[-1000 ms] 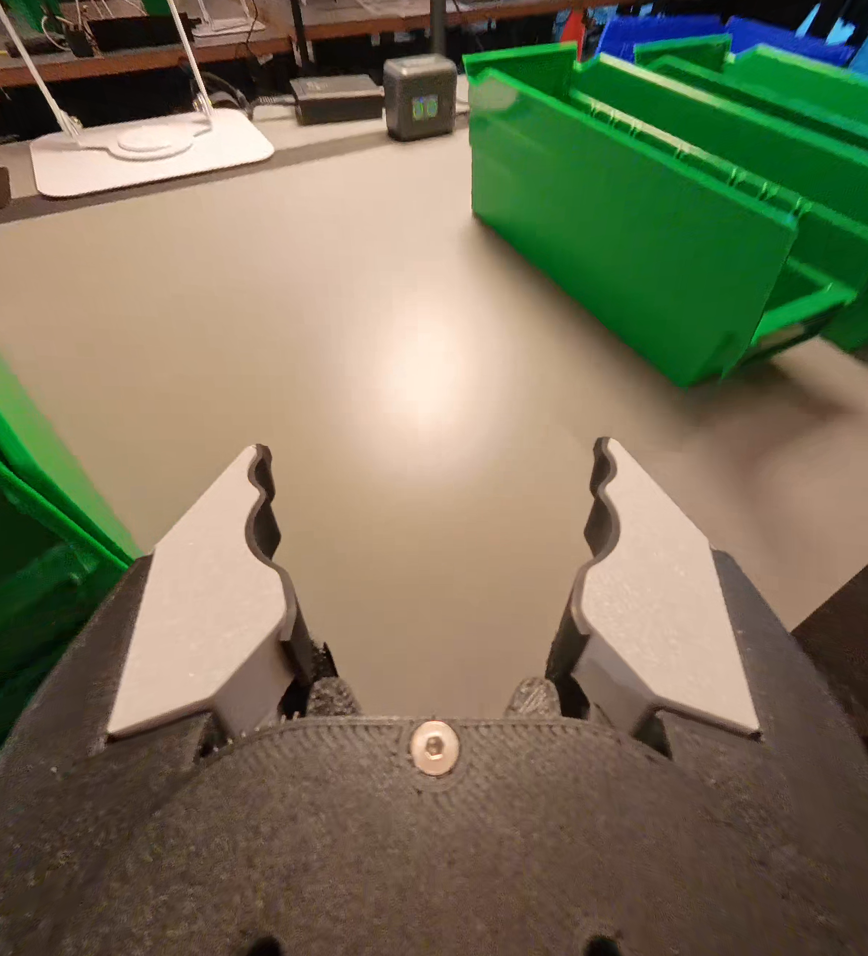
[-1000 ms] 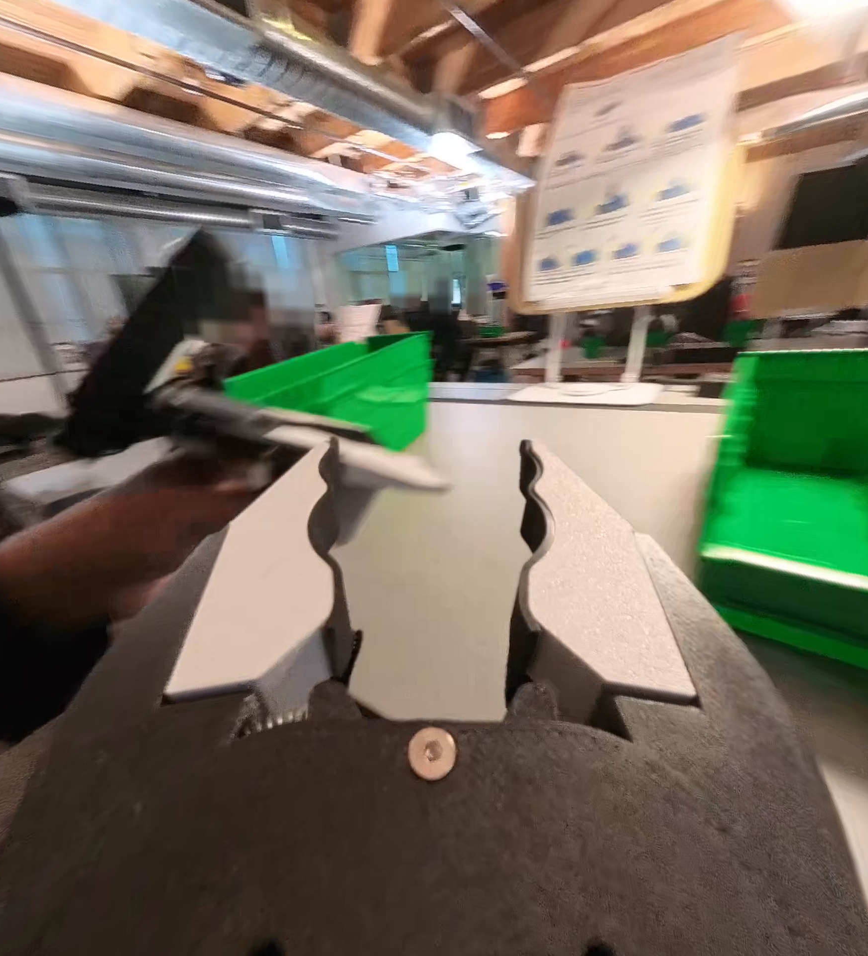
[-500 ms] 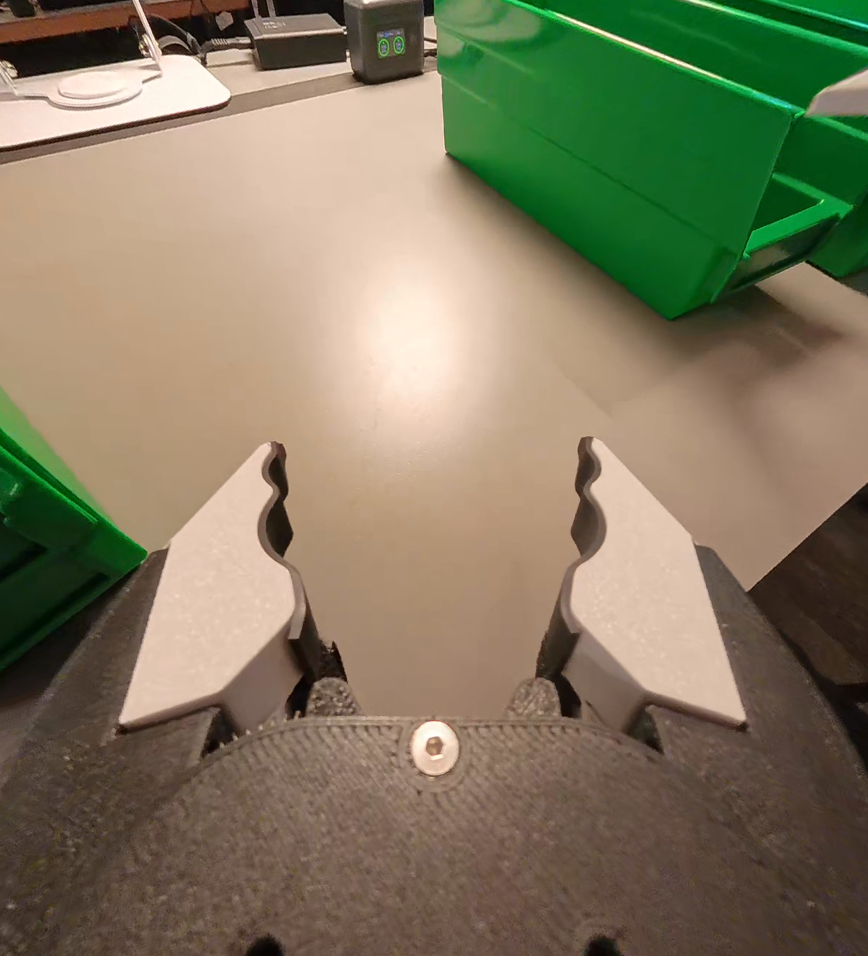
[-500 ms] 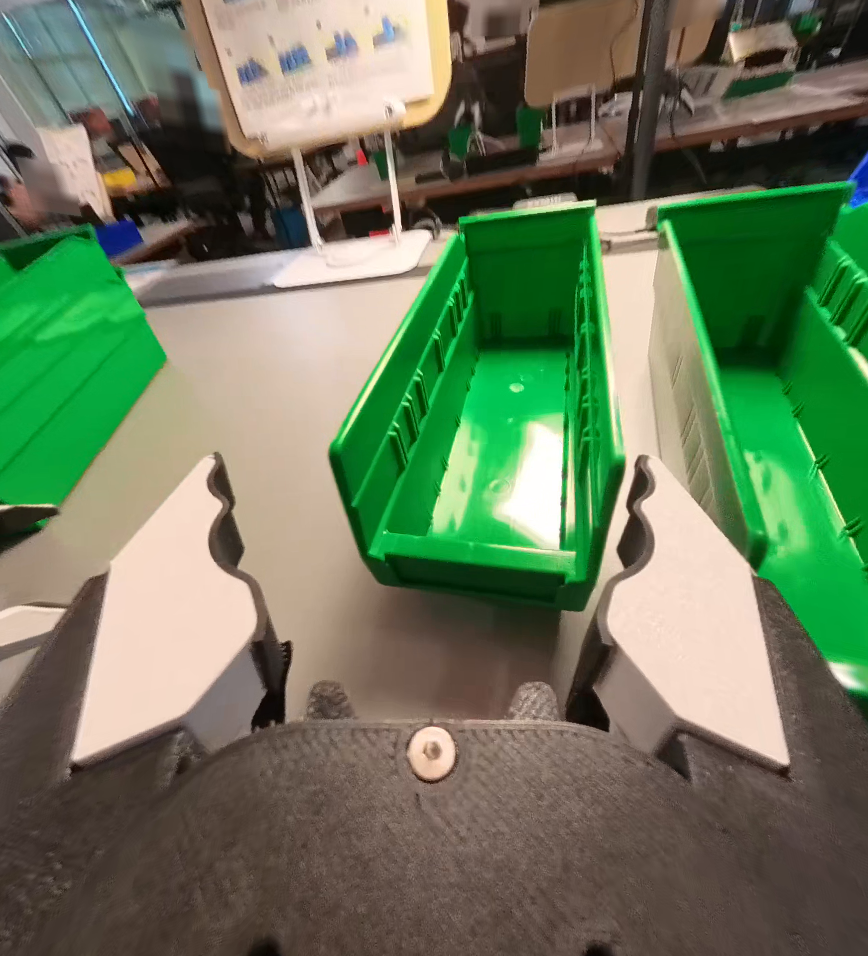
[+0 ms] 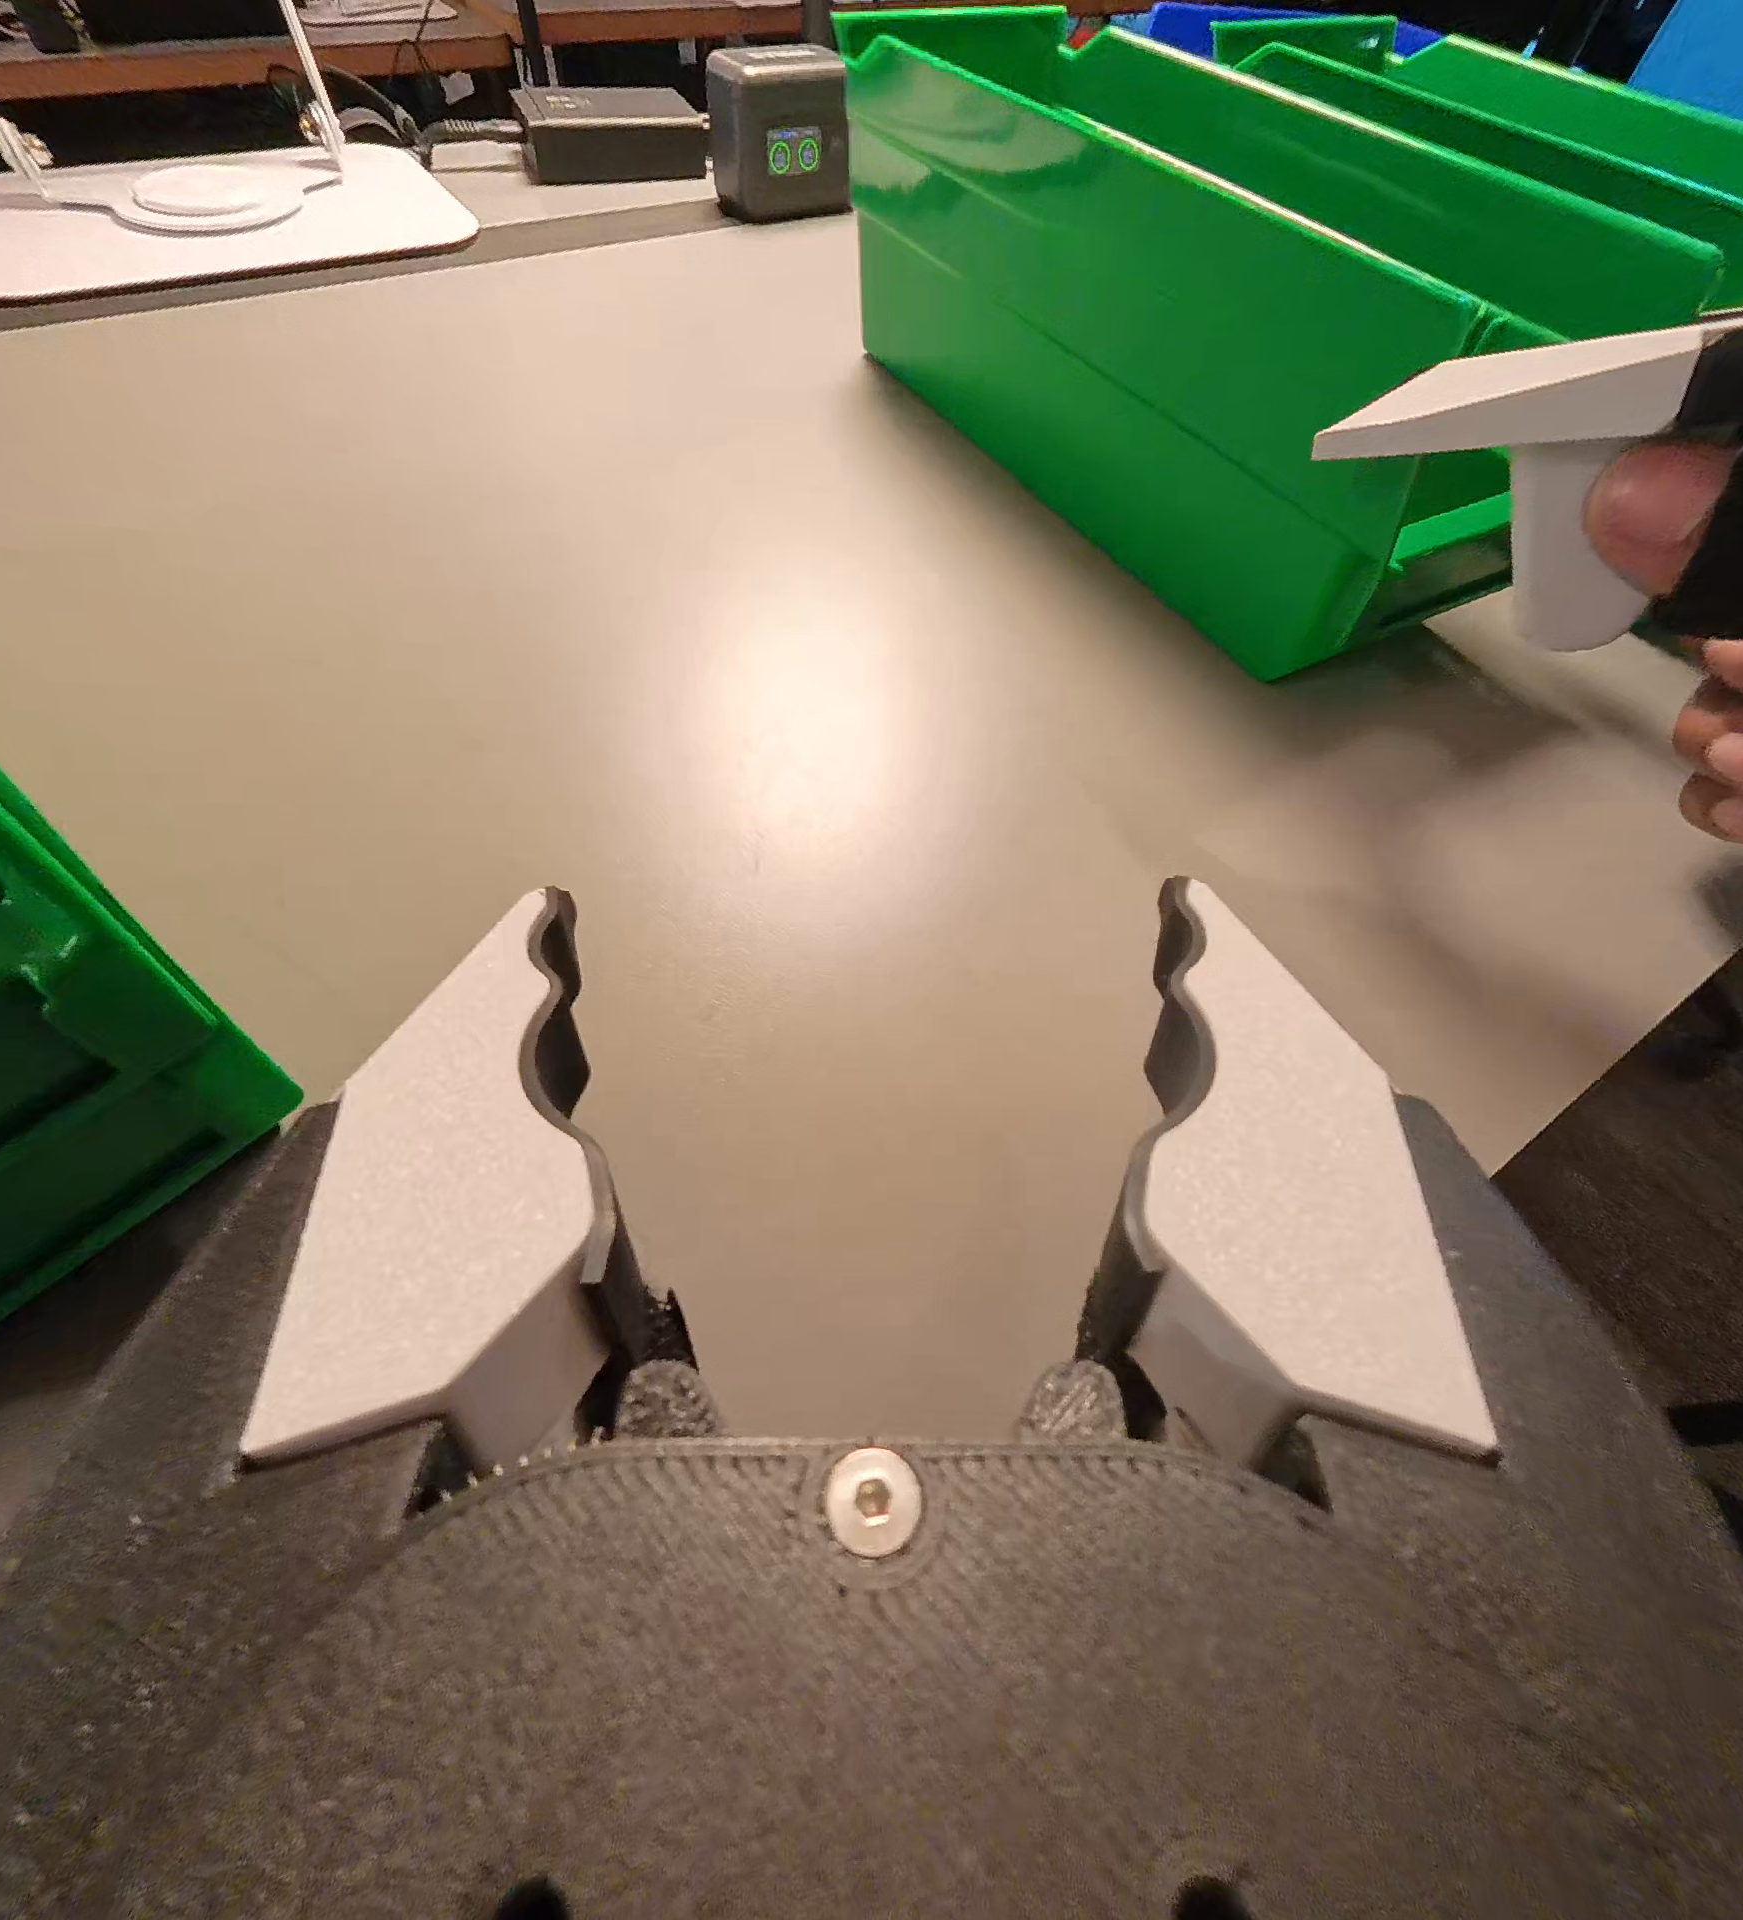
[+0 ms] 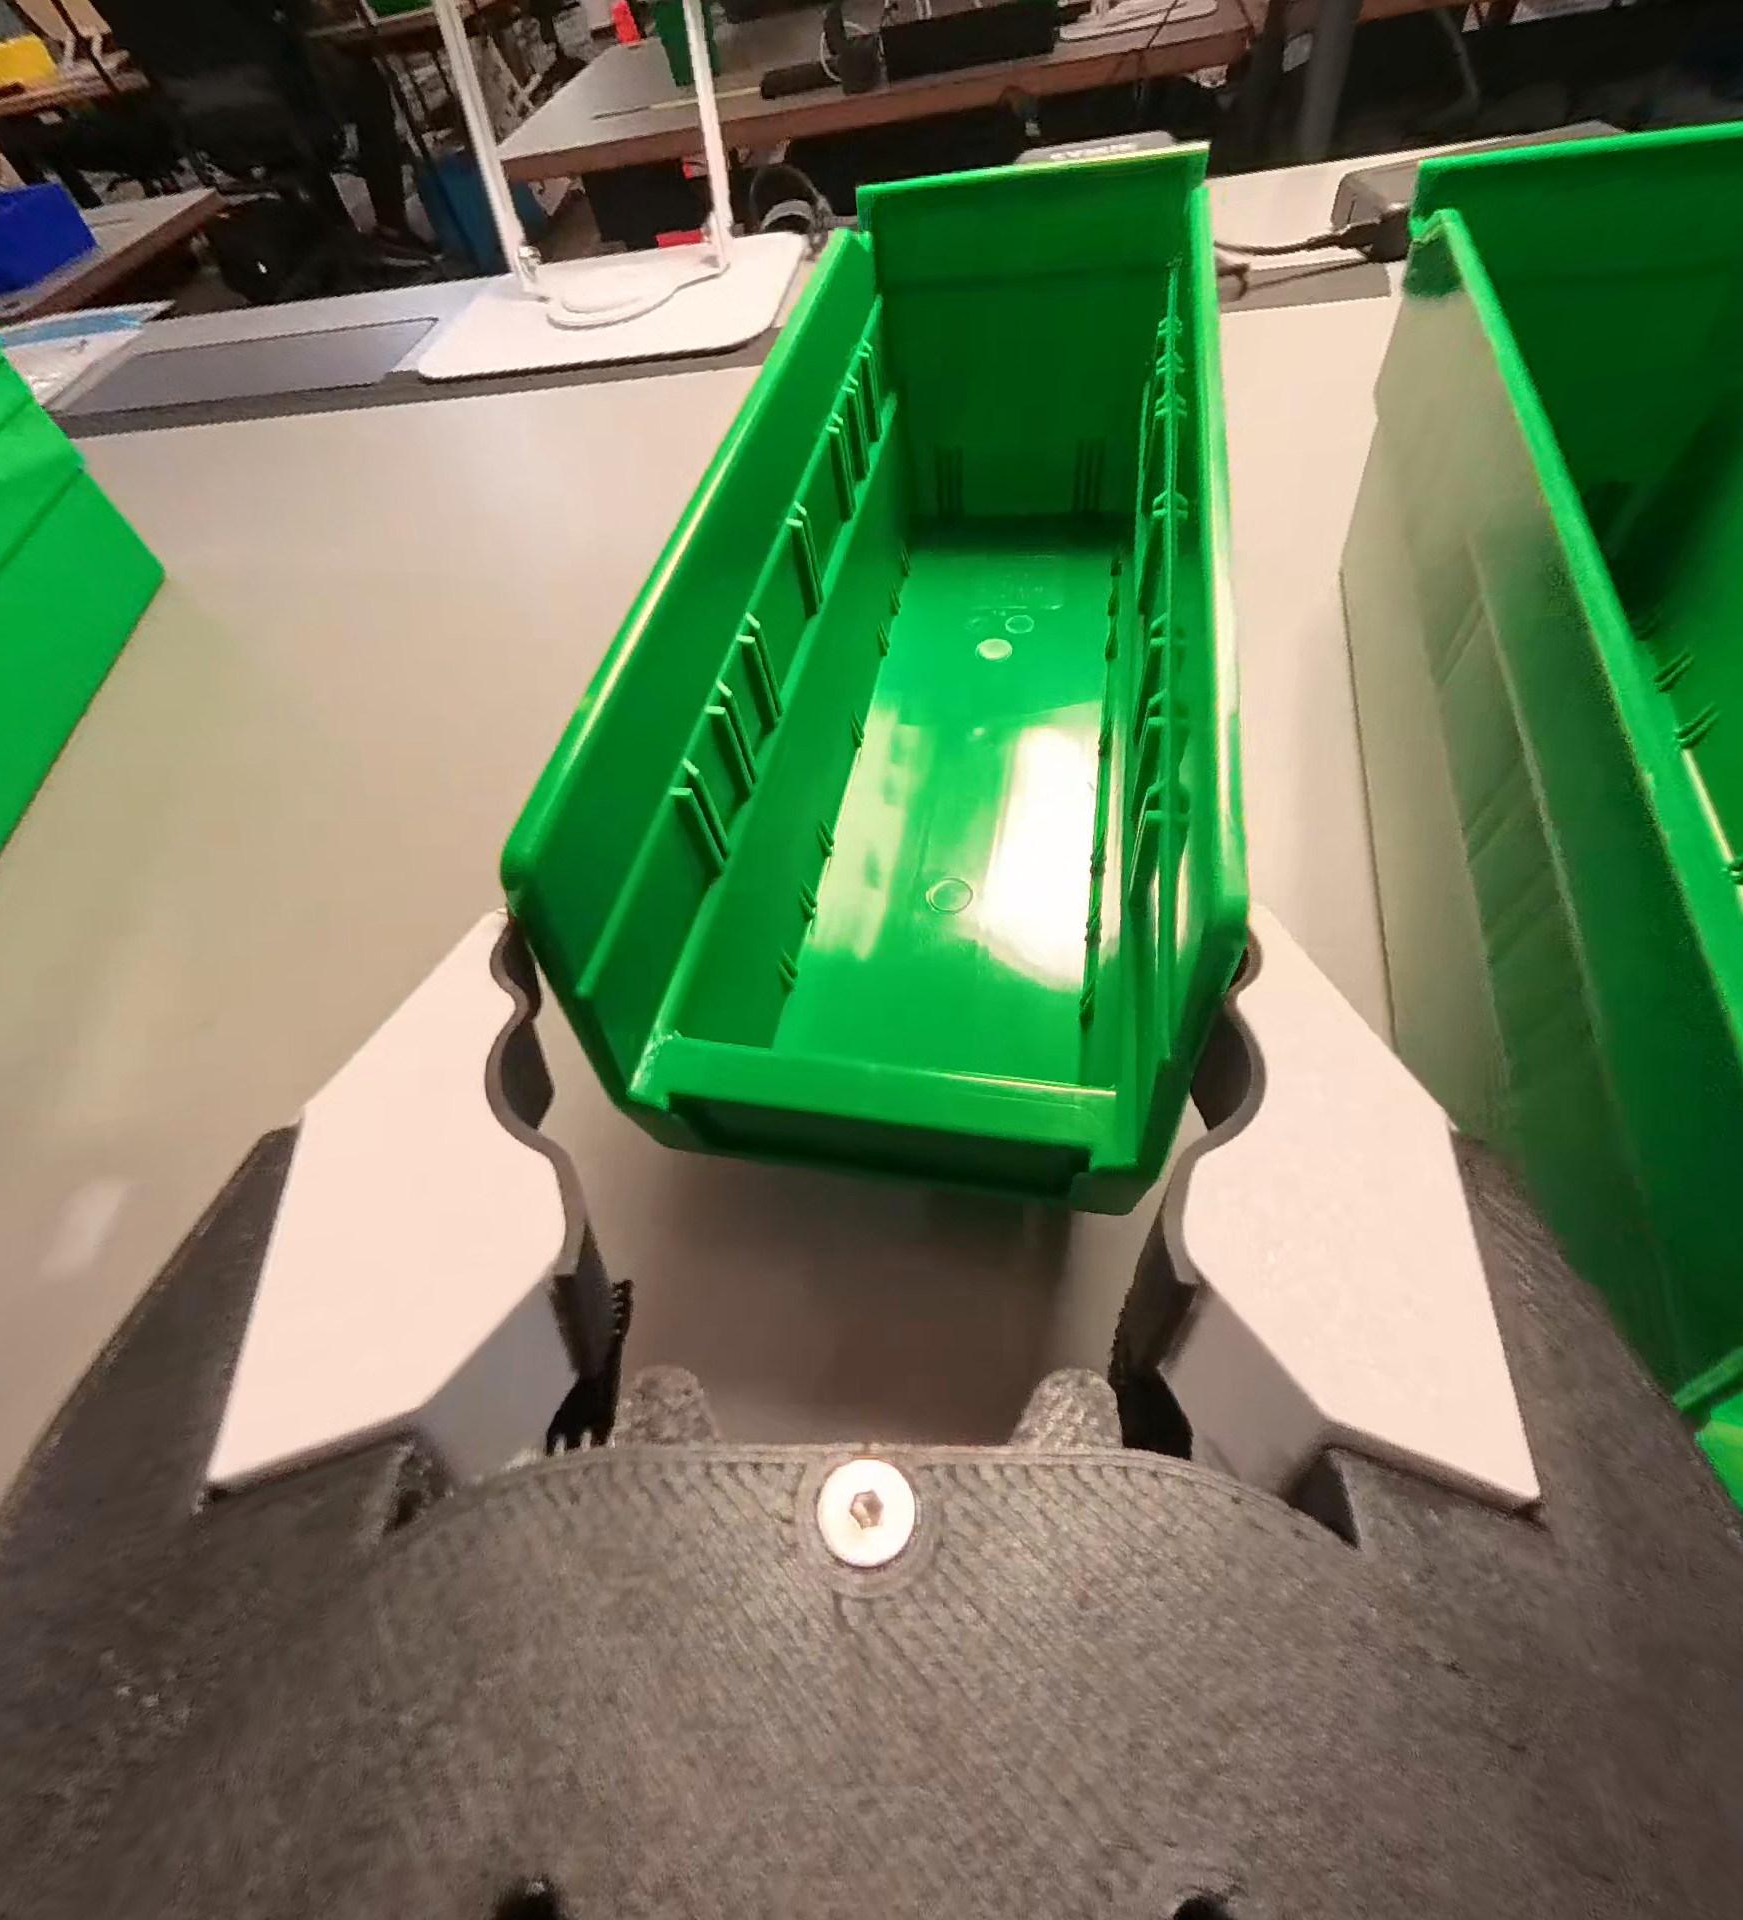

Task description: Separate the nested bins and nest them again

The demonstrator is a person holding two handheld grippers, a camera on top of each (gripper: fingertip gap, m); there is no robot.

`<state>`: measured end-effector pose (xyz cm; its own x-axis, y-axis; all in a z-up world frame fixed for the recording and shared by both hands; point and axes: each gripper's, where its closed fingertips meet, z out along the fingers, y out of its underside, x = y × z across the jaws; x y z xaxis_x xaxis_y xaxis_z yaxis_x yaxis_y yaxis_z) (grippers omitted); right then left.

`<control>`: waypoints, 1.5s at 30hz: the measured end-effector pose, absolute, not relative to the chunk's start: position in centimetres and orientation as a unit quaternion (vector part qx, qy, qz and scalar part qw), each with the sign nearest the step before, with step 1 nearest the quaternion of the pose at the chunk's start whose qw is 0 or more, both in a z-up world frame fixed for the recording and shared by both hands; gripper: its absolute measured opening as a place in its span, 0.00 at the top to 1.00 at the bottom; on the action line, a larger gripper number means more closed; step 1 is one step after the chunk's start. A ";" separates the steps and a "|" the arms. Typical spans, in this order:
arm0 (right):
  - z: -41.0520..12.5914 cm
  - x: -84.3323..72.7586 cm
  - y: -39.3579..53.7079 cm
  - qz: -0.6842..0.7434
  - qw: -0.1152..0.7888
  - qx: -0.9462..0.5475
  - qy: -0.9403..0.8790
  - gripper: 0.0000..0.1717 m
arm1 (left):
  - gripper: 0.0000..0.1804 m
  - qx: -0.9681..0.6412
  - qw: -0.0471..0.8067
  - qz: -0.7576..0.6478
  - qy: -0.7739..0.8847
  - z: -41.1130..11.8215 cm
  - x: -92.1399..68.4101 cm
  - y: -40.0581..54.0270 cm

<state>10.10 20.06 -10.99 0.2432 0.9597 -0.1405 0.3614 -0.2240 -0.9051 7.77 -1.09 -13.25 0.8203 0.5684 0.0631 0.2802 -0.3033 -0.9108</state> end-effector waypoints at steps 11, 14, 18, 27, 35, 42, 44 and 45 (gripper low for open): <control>-10.6 10.1 9.3 0.445 0.369 -0.630 -0.519 0.52 | 0.37 -0.791 0.541 0.080 -0.276 -6.8 8.6 -0.9; -11.6 9.9 7.0 0.455 0.343 -0.625 -0.533 0.47 | 0.37 -0.785 0.547 0.083 -0.279 -4.3 7.6 -1.2; -11.2 10.7 5.9 0.500 0.328 -0.604 -0.527 0.44 | 0.35 -0.794 0.543 0.089 -0.260 -1.7 5.9 -0.6; -11.5 11.6 5.1 0.555 0.300 -0.585 -0.510 0.44 | 0.20 -0.881 0.410 0.097 -0.217 -2.5 -2.1 5.3; -10.7 11.9 5.0 0.593 0.296 -0.557 -0.500 0.45 | 0.13 -0.941 0.289 0.094 -0.146 -8.9 -2.3 9.3; -10.5 12.0 5.0 0.622 0.264 -0.553 -0.487 0.47 | 0.13 -0.952 0.268 0.053 -0.140 -9.5 -1.2 9.9; -10.6 12.0 4.9 0.620 0.261 -0.554 -0.490 0.47 | 0.13 -0.939 0.308 0.043 -0.145 -7.7 -0.6 10.7; -10.6 12.0 4.8 0.620 0.260 -0.554 -0.491 0.47 | 0.13 -0.930 0.334 0.037 -0.150 -6.7 -0.3 11.2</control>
